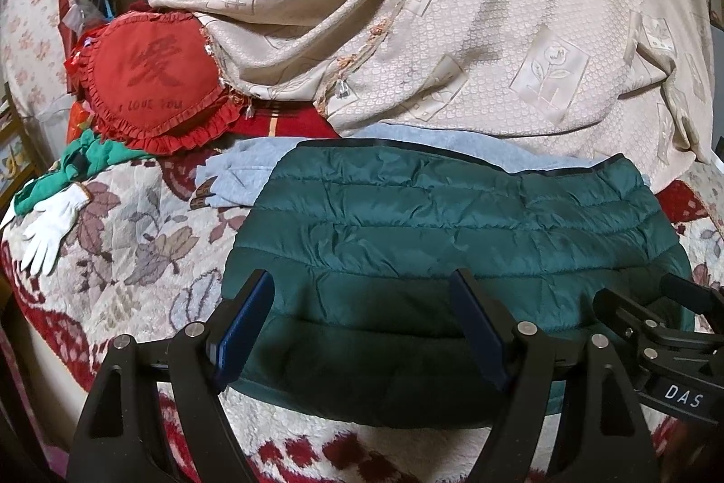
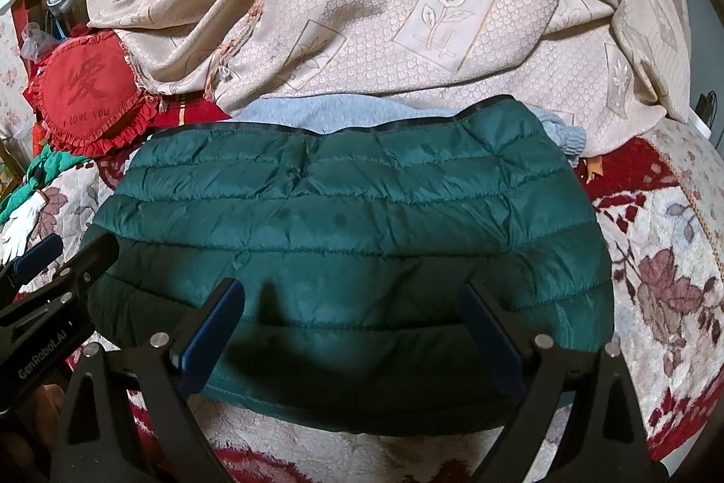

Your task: Fold large clothes

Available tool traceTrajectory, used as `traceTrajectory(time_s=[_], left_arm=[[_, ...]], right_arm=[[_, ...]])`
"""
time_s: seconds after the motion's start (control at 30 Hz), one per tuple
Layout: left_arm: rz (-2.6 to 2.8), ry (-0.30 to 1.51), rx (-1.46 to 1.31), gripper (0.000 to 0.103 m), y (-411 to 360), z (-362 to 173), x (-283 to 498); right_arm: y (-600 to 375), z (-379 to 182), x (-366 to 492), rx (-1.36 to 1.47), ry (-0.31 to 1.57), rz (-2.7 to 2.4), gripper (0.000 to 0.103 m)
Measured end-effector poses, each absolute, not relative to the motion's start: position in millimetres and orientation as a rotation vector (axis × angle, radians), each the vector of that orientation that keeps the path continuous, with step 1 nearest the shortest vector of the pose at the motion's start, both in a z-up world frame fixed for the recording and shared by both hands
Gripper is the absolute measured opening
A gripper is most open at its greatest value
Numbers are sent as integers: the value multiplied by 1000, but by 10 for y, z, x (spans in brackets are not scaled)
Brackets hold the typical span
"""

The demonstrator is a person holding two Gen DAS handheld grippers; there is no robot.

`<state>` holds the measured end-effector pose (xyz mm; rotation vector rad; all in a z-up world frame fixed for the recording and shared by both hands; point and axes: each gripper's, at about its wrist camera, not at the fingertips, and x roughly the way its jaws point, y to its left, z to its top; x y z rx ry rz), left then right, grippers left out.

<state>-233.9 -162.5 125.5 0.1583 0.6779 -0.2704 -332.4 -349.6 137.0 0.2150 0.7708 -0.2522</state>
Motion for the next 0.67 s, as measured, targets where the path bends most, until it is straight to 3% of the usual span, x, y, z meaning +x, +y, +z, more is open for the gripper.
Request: traceTrajectory(time_s=[0.67], left_arm=[[-282, 657, 172, 63, -1578, 1235, -2332]], right_arm=[[-3521, 1305, -3290, 224, 790, -251, 98]])
